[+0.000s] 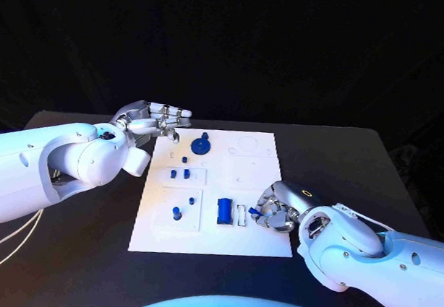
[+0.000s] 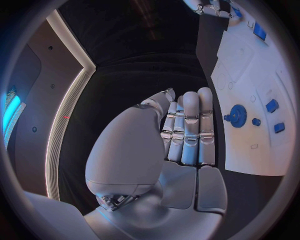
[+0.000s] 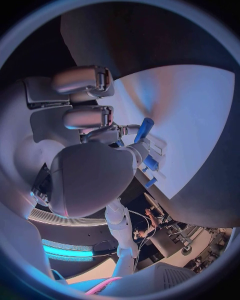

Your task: Assemble the parts on the task board

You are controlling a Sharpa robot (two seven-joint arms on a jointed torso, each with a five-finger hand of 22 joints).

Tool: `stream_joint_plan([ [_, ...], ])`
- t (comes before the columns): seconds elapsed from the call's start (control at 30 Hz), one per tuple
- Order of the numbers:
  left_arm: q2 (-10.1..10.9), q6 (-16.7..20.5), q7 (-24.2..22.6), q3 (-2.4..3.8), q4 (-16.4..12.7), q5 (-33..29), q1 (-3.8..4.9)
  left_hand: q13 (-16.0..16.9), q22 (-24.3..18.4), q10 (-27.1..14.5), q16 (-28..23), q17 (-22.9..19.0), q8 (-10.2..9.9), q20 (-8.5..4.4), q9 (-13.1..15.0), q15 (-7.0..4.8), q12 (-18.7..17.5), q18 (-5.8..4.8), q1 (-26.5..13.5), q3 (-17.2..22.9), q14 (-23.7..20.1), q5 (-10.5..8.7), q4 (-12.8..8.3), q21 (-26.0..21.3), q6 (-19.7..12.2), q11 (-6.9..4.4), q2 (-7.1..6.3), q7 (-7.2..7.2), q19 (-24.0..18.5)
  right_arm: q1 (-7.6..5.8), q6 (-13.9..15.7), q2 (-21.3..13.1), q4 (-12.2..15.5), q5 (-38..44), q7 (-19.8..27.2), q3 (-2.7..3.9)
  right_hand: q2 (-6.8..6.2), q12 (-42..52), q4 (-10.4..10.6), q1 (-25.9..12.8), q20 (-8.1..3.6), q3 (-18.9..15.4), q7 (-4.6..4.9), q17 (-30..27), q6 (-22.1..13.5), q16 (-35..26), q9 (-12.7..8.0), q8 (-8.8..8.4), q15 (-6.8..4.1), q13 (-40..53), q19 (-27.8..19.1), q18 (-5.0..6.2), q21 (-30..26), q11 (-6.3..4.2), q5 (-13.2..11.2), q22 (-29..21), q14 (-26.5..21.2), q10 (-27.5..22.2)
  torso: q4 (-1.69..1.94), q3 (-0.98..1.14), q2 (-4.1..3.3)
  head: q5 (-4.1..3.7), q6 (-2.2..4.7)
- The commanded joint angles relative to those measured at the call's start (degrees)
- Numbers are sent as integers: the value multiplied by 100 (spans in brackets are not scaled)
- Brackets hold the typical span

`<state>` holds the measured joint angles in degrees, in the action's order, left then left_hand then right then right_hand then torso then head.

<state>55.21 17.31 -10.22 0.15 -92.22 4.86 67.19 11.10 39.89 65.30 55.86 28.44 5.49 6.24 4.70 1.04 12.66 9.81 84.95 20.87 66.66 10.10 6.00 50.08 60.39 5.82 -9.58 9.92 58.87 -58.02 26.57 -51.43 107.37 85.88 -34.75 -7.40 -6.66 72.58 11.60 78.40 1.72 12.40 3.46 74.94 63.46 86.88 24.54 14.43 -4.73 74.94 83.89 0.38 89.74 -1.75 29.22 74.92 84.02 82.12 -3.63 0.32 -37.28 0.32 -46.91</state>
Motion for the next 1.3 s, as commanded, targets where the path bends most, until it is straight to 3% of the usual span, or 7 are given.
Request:
stream_joint_plan([
  [0.03, -16, -54, -17, 4, -22, -25, 3, 8, -10, -40, -32, -5, 4, 19, -9, 21, 30, 78, -8, -43, -15, -20, -1, -32, -52, -18, 69, 2, 31, -4, 70, 67, -55, -538, 58, -1, -10, 11, -229, -90, -33, 297, -84, 973, 37, 26, 219, 45, -29, 282, 611, -38, 26, 16, 22, 1508, 484, 40, -7, 0, -3, 8, 2],
  [0.3, -24, -62, -14, 4, -22, -25, 3, 8, -10, -40, -32, -5, 4, 19, -9, 21, 30, 78, -8, -43, -15, -20, -1, -32, -52, -18, 69, 2, 31, -6, 10, 298, -232, -918, 60, -1, -33, 119, 20, -553, -36, 292, -98, 1004, 78, 42, 256, 78, -32, 365, 611, -38, 26, 9, 8, 1508, 492, 108, -7, 5, -6, 27, 9],
  [0.53, -30, -65, -13, 4, -21, -25, 3, 10, -13, -47, -33, -7, 5, 19, -10, 20, 37, 79, 1, -41, -15, -19, -5, -36, -55, -18, 74, 3, 33, -6, -70, 459, -374, -1039, 43, -1, -36, 185, 98, -712, -45, 238, -111, 1016, 113, 49, 276, 101, -43, 416, 611, -38, 26, -3, 59, 1508, 494, 144, -11, 4, -7, 35, 7],
  [0.9, -28, -80, 3, 4, -25, -25, 3, 10, -13, -47, -33, -7, 5, 19, -10, 20, 37, 79, 1, -41, -15, -19, -5, -36, -55, -18, 74, 3, 33, -7, -191, 584, -492, -1090, -11, -1, -2, 301, 260, -989, -56, 82, -127, 1038, 162, 61, 304, 135, -53, 508, 611, -38, 26, -14, -50, 1508, 499, 201, -11, 2, -4, 55, -2],
  [1.17, -26, -83, 8, 4, -22, -25, 3, 10, -13, -47, -33, -7, 5, 19, -10, 20, 37, 79, 1, -41, -15, -19, -5, -36, -55, -18, 74, 3, 33, -8, -272, 610, -500, -1064, -17, -1, -13, 413, 476, -1350, -59, -261, -129, 1052, 206, 69, 327, 163, -54, 600, 611, -38, 26, -14, 21, 1508, 501, 252, -11, 5, -3, 50, -7],
  [1.3, -24, -83, 10, 4, -22, -25, 3, 10, -13, -47, -33, -7, 5, 19, -10, 20, 37, 79, 1, -41, -15, -19, -5, -36, -55, -18, 74, 3, 33, -8, -271, 612, -498, -1024, -16, -1, 12, 427, 494, -1531, -58, -495, -129, 1050, 212, 67, 332, 167, -52, 619, 611, -38, 26, -12, -147, 1508, 500, 257, -14, 3, -3, 53, -12],
])
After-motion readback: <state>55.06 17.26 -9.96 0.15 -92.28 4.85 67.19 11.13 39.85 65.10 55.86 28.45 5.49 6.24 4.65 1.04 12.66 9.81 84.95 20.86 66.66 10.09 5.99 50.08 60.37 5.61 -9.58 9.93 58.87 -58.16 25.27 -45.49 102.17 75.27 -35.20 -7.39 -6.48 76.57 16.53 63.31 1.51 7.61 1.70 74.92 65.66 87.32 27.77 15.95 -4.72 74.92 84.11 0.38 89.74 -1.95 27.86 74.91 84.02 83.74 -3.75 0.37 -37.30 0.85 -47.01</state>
